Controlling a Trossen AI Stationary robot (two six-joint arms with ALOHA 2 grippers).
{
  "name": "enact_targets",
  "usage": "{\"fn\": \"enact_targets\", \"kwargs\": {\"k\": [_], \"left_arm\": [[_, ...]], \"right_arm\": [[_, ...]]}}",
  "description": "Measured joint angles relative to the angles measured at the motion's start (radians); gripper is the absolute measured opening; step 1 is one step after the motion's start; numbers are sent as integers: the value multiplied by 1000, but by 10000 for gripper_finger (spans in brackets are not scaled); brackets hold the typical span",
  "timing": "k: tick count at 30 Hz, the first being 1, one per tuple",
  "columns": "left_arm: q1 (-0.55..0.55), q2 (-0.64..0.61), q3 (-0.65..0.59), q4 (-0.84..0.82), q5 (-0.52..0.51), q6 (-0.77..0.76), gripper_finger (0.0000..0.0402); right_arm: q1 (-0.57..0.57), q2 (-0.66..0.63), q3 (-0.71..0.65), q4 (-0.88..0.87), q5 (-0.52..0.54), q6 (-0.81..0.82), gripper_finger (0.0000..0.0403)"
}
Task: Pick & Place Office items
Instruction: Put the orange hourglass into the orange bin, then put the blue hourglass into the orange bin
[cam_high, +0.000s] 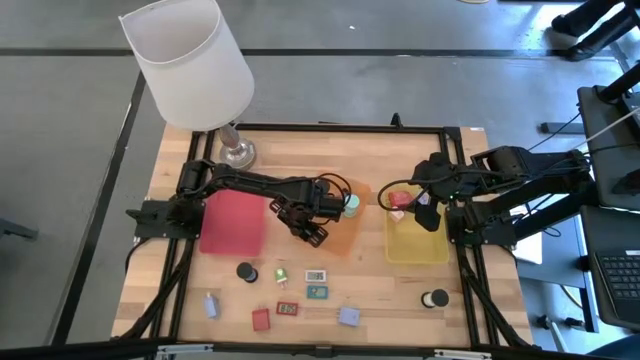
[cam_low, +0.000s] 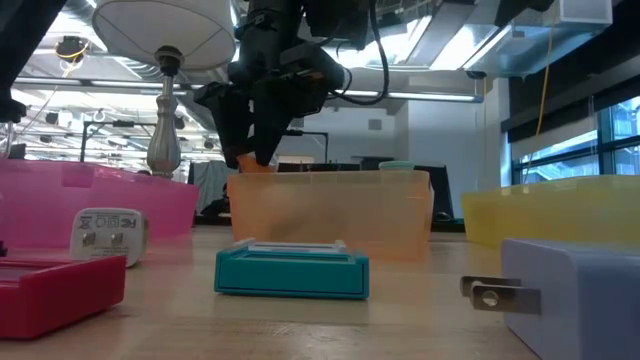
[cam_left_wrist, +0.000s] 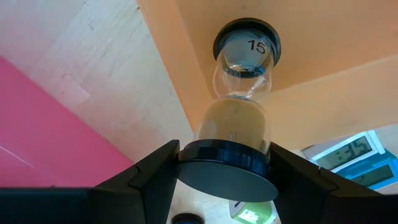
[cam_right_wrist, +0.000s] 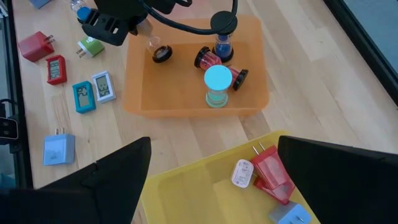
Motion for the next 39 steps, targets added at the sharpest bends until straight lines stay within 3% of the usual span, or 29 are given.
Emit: {"fn": "enact_targets", "kwargs": {"k": [5, 21, 29, 34, 39], "left_arm": [[0, 0, 0, 0, 0, 0, 221], [0, 0, 4, 7, 2, -8, 288], [-7, -3, 129, -74, 2, 29, 310], [-43, -5, 256, -191, -55, 52, 313], [-122, -8, 358, -287, -214, 74, 313]], "right_arm": [[0, 0, 0, 0, 0, 0, 355], [0, 0, 0, 0, 0, 0, 355], [0, 0, 0, 0, 0, 0, 355], [0, 0, 0, 0, 0, 0, 355], [0, 0, 0, 0, 0, 0, 355]]}}
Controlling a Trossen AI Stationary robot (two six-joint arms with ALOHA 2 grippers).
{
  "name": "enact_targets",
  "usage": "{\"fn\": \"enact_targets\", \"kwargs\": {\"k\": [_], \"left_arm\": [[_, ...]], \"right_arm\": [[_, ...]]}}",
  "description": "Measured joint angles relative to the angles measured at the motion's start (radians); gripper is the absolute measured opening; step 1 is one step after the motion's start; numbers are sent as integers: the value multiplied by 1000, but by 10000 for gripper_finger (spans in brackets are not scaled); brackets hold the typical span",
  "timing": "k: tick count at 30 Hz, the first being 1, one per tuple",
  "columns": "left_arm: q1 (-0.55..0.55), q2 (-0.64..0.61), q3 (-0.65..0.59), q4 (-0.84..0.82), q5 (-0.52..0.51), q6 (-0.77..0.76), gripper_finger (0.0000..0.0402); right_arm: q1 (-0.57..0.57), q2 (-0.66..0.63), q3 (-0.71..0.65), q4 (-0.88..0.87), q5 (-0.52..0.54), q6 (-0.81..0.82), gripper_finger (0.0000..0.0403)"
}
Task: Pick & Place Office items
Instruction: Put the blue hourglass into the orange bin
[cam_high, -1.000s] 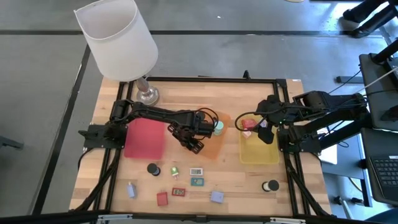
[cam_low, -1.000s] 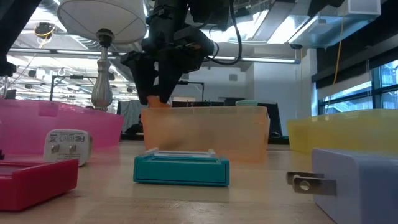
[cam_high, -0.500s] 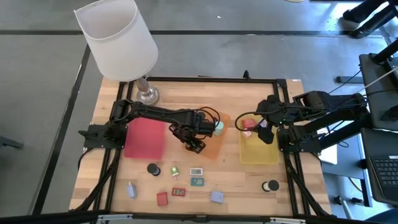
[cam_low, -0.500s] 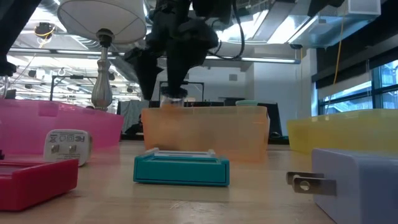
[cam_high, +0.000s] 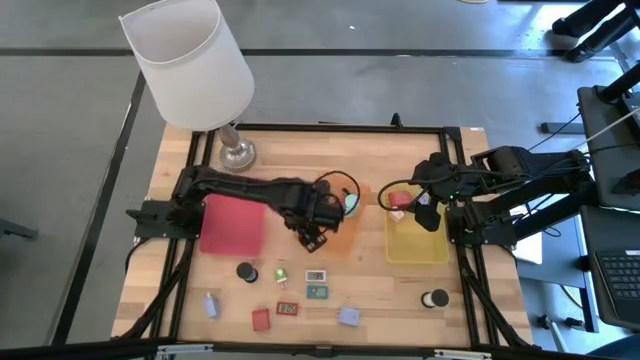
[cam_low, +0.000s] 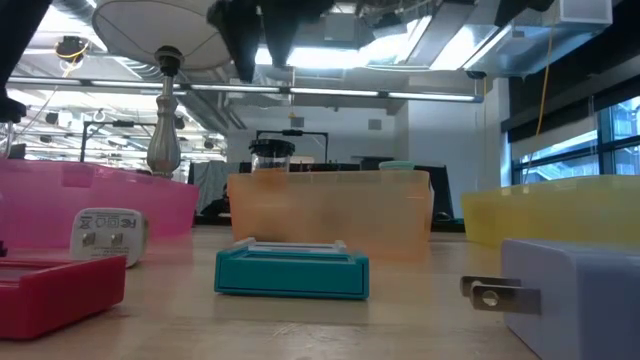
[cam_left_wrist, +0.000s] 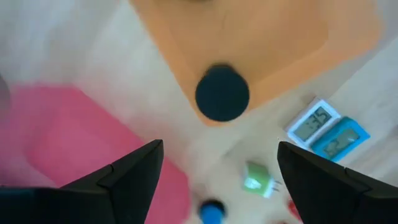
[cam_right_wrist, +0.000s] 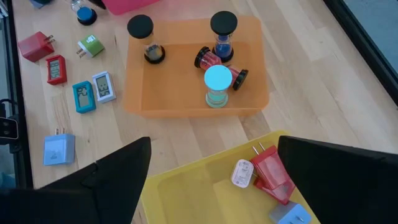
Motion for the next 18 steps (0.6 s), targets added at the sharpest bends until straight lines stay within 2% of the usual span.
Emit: {"fn": "enact_targets", "kwargs": {"k": [6, 12, 18], "left_arm": [[-150, -68, -35, 3, -250, 76, 311], [-261, -129, -48, 3, -206, 54, 311], [-329, -139, -48, 3, -312, -52, 310]], "right_arm": [[0, 0, 0, 1, 0, 0, 355], [0, 0, 0, 1, 0, 0, 355], [0, 0, 0, 1, 0, 0, 355]]}}
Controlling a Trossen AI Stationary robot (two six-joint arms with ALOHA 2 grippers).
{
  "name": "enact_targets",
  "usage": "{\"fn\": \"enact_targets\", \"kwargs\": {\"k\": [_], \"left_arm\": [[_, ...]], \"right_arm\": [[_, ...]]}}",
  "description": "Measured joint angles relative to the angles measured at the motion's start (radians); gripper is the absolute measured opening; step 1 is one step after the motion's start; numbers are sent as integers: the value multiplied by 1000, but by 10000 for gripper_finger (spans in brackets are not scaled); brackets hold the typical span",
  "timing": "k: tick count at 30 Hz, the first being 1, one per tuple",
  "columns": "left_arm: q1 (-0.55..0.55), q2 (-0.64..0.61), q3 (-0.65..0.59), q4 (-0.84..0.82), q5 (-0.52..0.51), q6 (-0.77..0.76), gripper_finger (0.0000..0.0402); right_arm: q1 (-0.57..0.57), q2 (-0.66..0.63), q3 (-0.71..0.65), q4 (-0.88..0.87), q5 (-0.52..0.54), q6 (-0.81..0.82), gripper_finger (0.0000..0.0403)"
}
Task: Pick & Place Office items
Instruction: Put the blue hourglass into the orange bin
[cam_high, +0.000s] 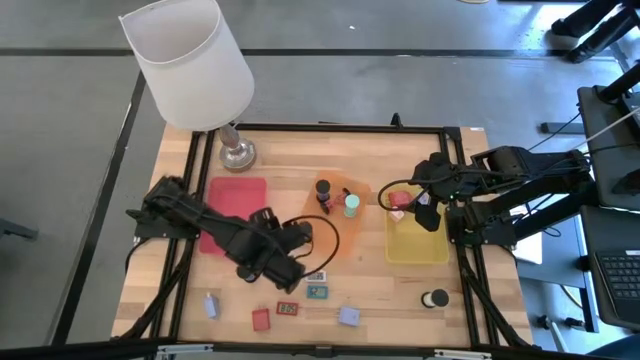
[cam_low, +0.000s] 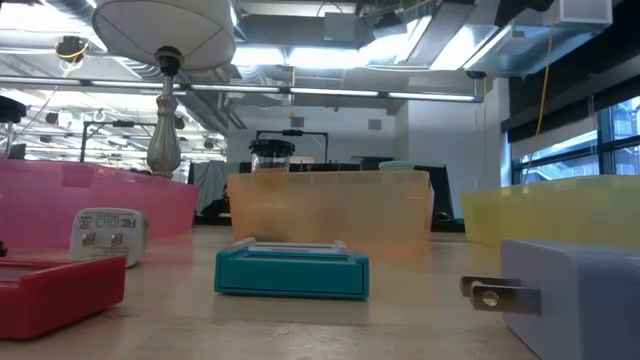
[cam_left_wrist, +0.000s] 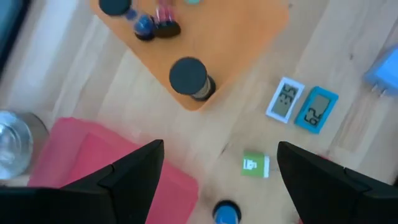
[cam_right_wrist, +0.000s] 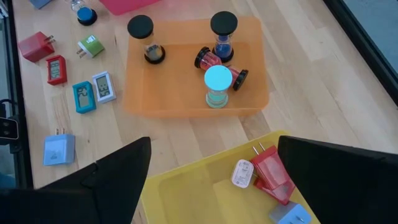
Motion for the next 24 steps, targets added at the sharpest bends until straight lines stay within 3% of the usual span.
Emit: {"fn": "enact_targets", "kwargs": {"k": [5, 9, 17, 24], "left_arm": [[-9, -3, 0, 0, -28, 52, 310], [-12, -5, 0, 0, -58, -15, 310], [-20, -5, -2, 1, -110, 9, 310], [-20, -30, -69, 2, -130, 66, 310]], "right_arm": [[0, 0, 0, 0, 0, 0, 355], [0, 0, 0, 0, 0, 0, 355], [0, 0, 0, 0, 0, 0, 355], [0, 0, 0, 1, 0, 0, 355]]}}
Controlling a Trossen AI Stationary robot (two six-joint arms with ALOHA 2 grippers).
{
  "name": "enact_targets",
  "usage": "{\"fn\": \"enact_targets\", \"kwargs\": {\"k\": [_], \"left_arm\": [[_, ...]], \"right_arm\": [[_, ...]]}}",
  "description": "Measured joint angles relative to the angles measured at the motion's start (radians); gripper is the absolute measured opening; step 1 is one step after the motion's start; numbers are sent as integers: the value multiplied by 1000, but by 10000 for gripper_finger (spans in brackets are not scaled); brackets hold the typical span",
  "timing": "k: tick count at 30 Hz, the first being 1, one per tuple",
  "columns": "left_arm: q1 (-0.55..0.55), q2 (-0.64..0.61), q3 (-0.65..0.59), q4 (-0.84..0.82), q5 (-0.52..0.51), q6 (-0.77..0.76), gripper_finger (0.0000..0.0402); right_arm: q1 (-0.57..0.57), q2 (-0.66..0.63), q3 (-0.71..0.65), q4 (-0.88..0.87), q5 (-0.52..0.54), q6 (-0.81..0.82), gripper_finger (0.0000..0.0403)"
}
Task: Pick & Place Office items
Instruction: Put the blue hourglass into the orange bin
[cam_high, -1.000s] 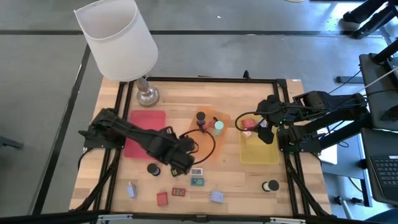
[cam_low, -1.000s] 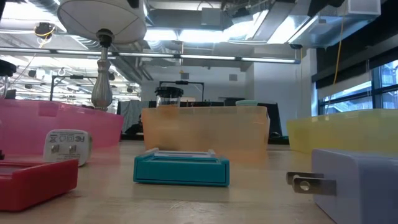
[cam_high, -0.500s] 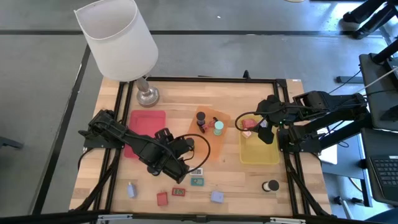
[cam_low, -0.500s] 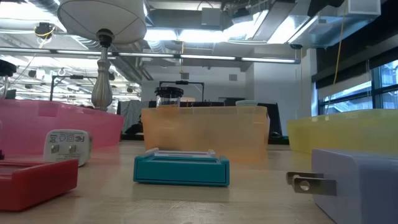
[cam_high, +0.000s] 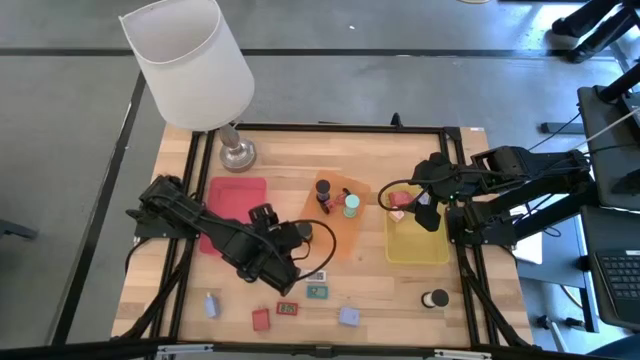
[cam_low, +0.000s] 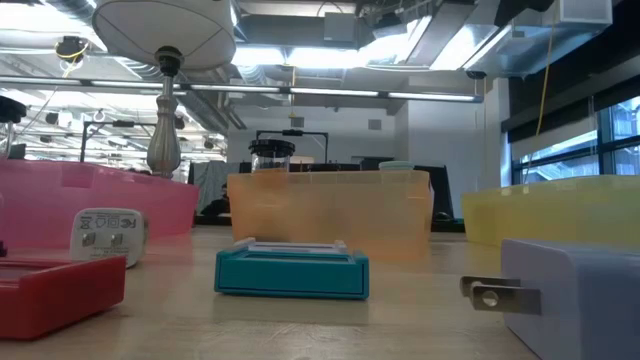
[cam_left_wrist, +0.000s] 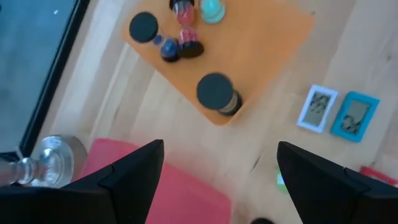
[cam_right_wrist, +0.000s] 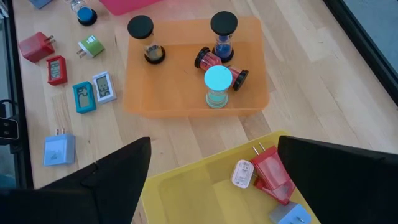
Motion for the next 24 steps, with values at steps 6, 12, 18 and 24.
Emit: {"fn": "enact_targets", "kwargs": {"k": [6, 12, 18, 24], "left_arm": [[10, -90, -149, 112, 63, 35, 311], [11, -229, -398, 324, 91, 62, 311], [15, -338, -704, 682, 135, 40, 311], [15, -372, -865, 951, 143, 32, 311]], "right_arm": [[0, 0, 0, 0, 0, 0, 355], [0, 0, 0, 0, 0, 0, 355], [0, 0, 0, 0, 0, 0, 355], [0, 0, 0, 0, 0, 0, 355]]}}
